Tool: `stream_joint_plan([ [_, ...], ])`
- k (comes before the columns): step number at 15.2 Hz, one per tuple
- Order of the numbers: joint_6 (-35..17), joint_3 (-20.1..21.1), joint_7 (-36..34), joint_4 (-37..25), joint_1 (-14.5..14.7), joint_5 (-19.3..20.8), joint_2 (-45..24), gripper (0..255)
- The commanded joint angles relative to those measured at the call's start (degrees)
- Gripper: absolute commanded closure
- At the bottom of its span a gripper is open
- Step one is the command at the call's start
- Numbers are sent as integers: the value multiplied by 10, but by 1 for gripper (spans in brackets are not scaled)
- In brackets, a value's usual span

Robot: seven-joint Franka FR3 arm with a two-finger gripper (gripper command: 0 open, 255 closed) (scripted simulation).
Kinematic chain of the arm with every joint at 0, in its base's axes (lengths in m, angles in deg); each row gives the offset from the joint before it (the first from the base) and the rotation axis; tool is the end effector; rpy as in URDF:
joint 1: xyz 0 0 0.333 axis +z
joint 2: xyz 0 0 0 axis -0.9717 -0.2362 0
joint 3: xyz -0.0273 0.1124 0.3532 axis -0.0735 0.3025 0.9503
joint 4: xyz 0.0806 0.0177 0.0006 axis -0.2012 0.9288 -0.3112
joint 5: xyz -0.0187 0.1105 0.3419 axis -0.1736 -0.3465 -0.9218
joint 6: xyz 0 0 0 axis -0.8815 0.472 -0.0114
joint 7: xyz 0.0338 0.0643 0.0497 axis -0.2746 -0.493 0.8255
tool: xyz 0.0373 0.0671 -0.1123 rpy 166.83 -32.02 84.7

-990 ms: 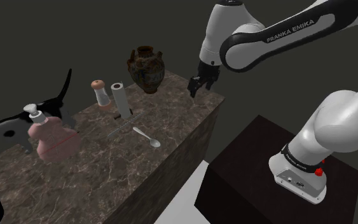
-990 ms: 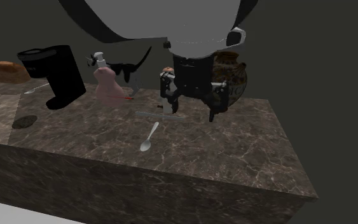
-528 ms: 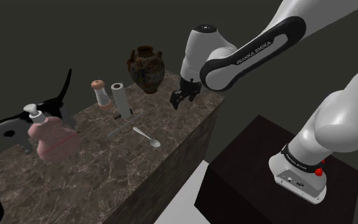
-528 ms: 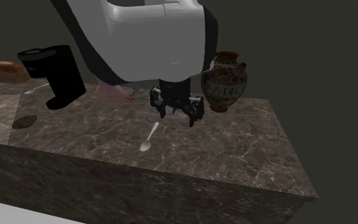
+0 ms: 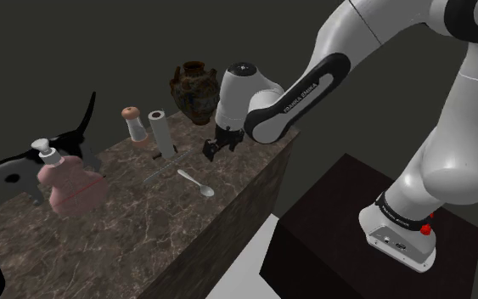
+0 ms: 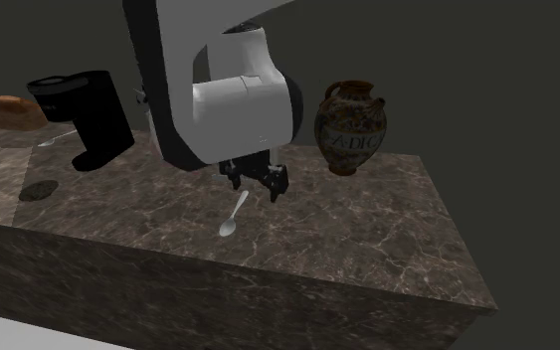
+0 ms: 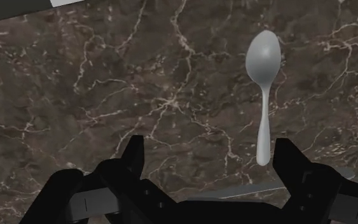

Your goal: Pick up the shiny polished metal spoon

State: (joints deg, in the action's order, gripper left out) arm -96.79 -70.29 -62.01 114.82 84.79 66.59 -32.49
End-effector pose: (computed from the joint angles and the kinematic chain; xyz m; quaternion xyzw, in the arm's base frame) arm 0.4966 0.2511 0.3279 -0.9939 0.0399 -0.0978 0.0325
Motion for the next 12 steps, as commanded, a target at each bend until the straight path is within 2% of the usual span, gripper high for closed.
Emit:
stream_joint_plan([
  [1, -11, -11, -29, -39, 19, 28, -48, 0],
  [5, -27, -35, -69, -117, 60, 63, -134, 0],
  [10, -33, -57, -96, -223, 103, 81, -234, 0],
  [12, -42, -63, -100, -227, 107, 86, -247, 0],
])
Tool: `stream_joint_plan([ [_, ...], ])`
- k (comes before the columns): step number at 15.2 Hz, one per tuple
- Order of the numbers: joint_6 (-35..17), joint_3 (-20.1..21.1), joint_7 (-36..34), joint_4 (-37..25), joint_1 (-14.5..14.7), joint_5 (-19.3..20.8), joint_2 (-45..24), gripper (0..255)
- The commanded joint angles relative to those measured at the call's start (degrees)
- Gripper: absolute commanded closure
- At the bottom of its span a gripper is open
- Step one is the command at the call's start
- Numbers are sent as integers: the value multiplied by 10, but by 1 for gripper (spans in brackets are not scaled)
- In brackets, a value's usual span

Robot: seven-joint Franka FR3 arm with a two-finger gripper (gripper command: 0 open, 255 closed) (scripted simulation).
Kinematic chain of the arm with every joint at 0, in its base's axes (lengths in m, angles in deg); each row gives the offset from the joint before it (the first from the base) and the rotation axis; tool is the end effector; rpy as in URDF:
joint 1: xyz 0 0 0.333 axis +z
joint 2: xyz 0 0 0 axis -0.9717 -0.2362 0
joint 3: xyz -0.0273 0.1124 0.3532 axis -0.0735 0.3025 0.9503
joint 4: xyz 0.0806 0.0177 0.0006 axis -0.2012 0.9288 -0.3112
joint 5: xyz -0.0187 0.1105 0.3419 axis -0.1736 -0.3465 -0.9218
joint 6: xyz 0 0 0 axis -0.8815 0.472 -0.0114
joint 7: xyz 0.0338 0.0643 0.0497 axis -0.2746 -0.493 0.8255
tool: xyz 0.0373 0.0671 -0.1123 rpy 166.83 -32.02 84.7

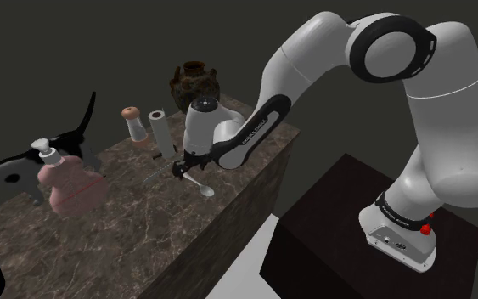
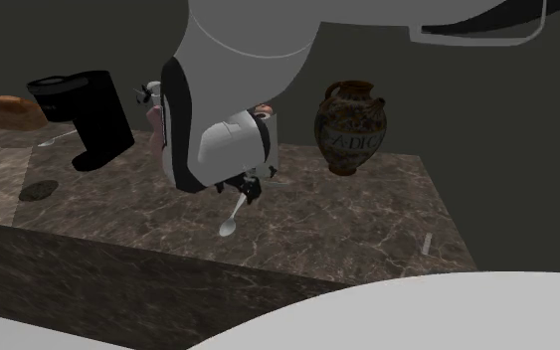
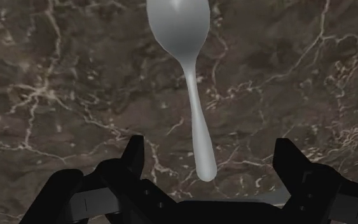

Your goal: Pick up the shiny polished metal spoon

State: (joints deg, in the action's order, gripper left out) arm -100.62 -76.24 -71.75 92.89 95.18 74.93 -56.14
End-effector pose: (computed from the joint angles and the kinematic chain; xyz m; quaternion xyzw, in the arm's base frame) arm 0.5798 0.3466 0.2284 -0.9911 0.0402 -0.1136 0.0558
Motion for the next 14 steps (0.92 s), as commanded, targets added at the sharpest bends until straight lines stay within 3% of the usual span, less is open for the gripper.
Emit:
stream_joint_plan([
  [1, -8, -6, -4, -10, 5, 4, -16, 0],
  [7, -28, -19, -13, -20, 15, 13, -46, 0],
  [8, -28, -19, -12, -21, 15, 13, -46, 255],
  [14, -28, -19, -12, -20, 15, 13, -46, 255],
])
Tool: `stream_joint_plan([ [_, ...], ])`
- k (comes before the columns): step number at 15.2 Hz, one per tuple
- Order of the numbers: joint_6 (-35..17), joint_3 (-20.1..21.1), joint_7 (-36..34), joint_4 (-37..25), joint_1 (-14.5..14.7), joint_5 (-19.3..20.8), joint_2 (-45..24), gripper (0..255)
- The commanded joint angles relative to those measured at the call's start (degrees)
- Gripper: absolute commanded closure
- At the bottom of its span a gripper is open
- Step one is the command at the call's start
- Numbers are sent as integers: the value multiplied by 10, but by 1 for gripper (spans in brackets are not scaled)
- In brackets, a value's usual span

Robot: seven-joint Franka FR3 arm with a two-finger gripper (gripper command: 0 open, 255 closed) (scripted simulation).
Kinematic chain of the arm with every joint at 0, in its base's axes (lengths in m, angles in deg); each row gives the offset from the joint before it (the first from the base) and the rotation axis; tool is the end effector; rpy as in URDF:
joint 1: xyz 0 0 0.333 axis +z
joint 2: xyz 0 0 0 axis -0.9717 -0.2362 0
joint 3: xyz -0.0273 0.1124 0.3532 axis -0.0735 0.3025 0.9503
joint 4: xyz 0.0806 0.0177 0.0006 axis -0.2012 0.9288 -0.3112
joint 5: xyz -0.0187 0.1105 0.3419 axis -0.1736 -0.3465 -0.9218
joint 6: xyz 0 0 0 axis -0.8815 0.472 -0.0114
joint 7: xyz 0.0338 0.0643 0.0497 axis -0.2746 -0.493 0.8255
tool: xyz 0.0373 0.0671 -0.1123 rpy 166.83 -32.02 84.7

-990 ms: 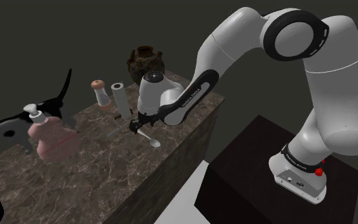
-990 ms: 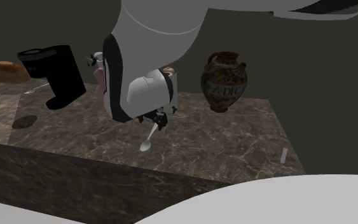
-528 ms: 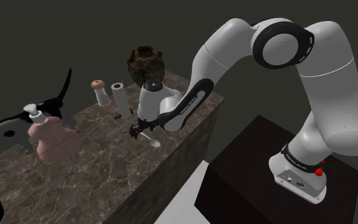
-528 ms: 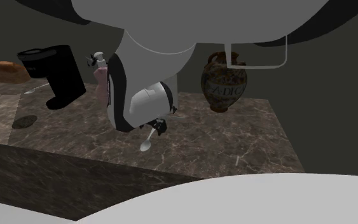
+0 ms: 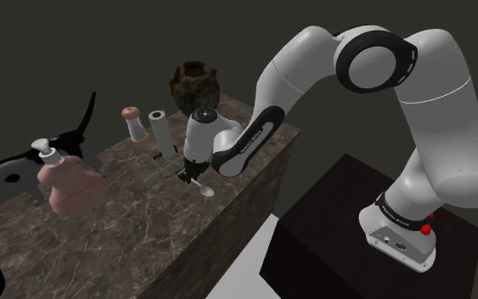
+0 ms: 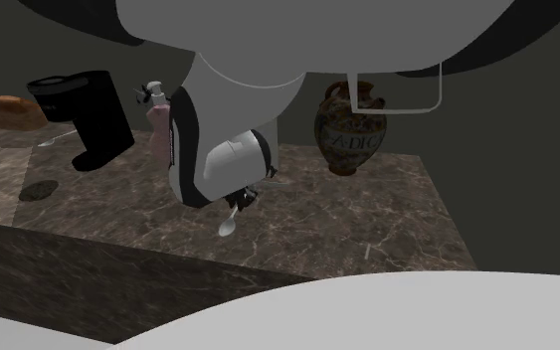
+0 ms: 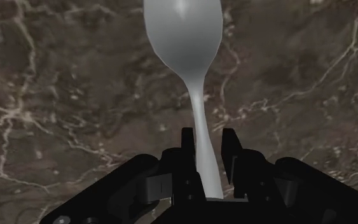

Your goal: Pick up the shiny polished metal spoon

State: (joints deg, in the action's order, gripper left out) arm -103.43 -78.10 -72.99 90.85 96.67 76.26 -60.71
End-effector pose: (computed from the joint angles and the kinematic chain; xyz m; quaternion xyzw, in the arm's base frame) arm 0.5857 0.3512 0.1914 -0.9910 0.0402 -0.1144 0.0565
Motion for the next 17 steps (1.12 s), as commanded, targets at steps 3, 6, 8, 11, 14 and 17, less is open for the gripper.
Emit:
stream_joint_plan([
  [3, 0, 0, 0, 0, 0, 0, 0, 255],
  [6, 13, 8, 5, 7, -6, -6, 19, 255],
  [8, 22, 14, 9, 12, -10, -10, 32, 255],
  [11, 36, 23, 15, 17, -17, -16, 51, 255],
  [14, 50, 31, 21, 21, -23, -24, 69, 255],
  [17, 65, 39, 28, 24, -29, -32, 86, 255],
])
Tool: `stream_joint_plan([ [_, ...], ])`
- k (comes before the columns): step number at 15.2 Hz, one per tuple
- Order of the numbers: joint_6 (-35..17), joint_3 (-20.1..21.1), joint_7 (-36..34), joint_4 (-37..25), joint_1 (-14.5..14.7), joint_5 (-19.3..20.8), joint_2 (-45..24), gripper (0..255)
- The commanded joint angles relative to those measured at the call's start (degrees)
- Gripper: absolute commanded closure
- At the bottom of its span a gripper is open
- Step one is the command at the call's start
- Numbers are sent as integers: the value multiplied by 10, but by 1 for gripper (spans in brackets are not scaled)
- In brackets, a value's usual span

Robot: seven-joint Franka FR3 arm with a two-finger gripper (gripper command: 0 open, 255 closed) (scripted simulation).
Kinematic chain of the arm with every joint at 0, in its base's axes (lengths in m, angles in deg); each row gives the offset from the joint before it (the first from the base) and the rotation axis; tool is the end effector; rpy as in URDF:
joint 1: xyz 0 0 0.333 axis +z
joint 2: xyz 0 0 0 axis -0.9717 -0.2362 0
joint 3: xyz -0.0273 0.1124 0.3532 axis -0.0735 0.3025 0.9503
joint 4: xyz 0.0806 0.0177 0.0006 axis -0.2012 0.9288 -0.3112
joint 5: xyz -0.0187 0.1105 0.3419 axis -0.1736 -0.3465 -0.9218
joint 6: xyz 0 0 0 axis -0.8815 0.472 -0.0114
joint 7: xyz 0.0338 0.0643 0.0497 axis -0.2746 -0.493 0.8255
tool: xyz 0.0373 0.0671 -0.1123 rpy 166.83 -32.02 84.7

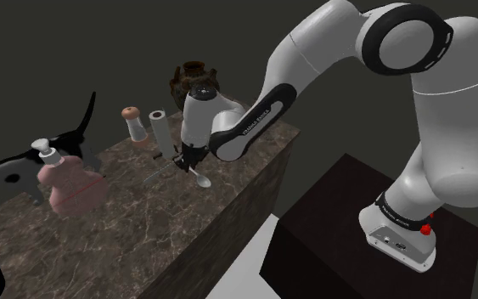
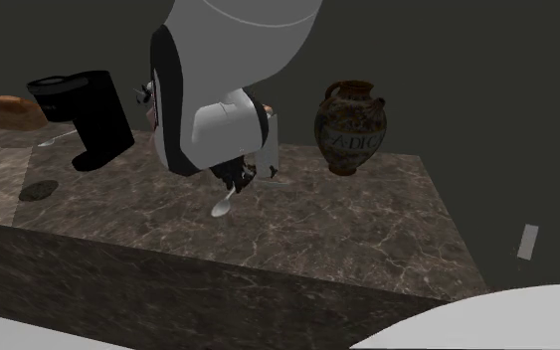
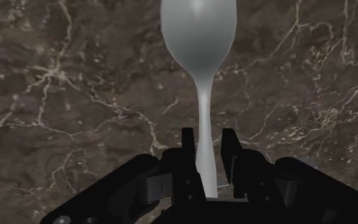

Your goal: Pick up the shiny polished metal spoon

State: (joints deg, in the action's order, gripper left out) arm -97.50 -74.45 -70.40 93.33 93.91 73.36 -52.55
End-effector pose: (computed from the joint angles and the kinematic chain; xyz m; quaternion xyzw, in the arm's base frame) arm 0.5778 0.3453 0.2631 -0.9910 0.0404 -0.1145 0.0565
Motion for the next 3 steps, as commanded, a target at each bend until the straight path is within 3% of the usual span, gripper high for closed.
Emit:
stream_joint_plan([
  [1, 11, 5, 4, 0, -4, -5, 10, 255],
  [3, 11, 6, 5, 0, -4, -6, 11, 255],
])
